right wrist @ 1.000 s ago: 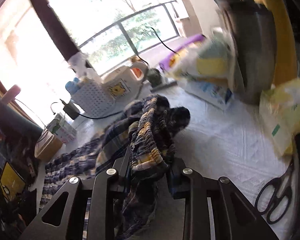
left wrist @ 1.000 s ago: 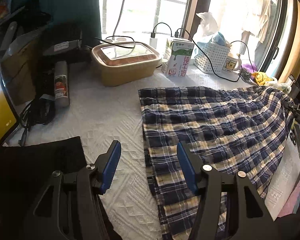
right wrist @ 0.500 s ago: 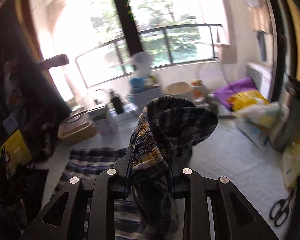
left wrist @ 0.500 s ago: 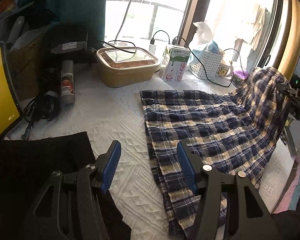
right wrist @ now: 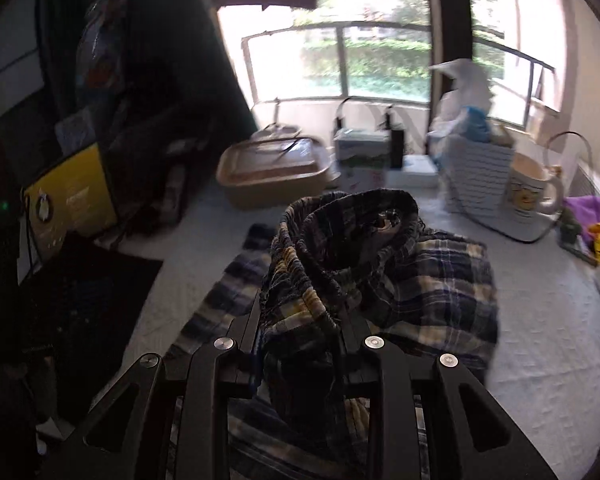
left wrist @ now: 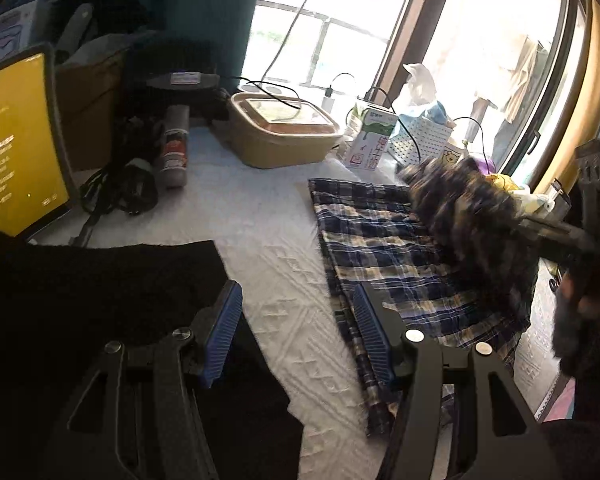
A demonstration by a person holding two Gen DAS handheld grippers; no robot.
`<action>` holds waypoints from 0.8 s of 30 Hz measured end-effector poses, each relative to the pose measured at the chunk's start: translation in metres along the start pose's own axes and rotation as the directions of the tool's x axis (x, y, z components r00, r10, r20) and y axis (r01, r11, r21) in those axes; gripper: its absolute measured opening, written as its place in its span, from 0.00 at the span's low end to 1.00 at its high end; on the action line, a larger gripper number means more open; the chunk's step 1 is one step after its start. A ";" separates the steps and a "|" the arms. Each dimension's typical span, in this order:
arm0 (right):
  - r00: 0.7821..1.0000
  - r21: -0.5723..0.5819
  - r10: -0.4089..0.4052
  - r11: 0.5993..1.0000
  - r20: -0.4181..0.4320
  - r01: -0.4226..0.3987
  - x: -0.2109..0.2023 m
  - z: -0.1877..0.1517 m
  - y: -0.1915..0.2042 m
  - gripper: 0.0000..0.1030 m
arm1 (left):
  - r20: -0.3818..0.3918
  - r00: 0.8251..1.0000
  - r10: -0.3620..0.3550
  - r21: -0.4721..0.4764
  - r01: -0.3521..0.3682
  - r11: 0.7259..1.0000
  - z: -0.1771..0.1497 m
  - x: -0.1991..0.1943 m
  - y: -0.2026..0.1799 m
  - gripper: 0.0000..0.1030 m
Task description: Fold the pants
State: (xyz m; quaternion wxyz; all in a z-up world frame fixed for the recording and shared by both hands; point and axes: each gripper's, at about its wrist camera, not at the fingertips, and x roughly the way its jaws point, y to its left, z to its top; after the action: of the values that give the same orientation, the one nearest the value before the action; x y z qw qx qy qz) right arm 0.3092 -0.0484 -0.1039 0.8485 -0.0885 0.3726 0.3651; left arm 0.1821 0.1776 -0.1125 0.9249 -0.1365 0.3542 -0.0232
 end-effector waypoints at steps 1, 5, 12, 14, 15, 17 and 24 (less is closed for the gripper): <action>1.000 -0.013 0.008 1.000 -0.016 -0.009 0.007 -0.002 0.007 0.27 | 0.001 1.000 0.002 -0.004 -0.002 1.000 -0.001 -0.001 0.002 0.56; 0.998 -0.052 0.024 0.998 -0.058 -0.027 0.026 -0.008 0.029 0.27 | 0.000 1.000 0.010 -0.012 -0.010 1.000 -0.005 -0.005 0.006 0.56; 0.990 -0.073 0.105 0.991 -0.091 -0.112 0.040 -0.016 0.046 0.63 | -0.014 0.999 0.034 -0.026 -0.034 0.999 -0.005 -0.005 0.007 0.56; 0.987 -0.081 0.146 0.985 -0.067 -0.151 0.035 -0.016 0.050 0.73 | -0.017 0.999 0.039 -0.019 -0.040 0.999 -0.004 -0.004 0.004 0.56; 0.987 -0.089 0.151 0.984 -0.058 -0.156 0.031 -0.016 0.051 0.73 | -0.018 0.999 0.042 -0.016 -0.042 0.999 -0.003 -0.004 0.002 0.56; 0.986 -0.081 0.161 0.983 -0.039 -0.163 0.022 -0.015 0.046 0.73 | -0.019 0.999 0.046 -0.009 -0.046 0.999 -0.001 -0.003 -0.002 0.56; 0.993 0.017 0.101 0.995 0.053 -0.103 -0.016 -0.010 -0.014 0.73 | -0.027 1.000 0.017 0.078 -0.015 0.997 0.015 0.008 -0.043 0.56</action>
State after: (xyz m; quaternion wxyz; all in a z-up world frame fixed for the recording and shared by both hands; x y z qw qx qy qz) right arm 0.3059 -0.0718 -0.1016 0.8391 -0.0514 0.3579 0.4065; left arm 0.2005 0.1386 -0.0954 0.9247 -0.0970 0.3667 -0.0316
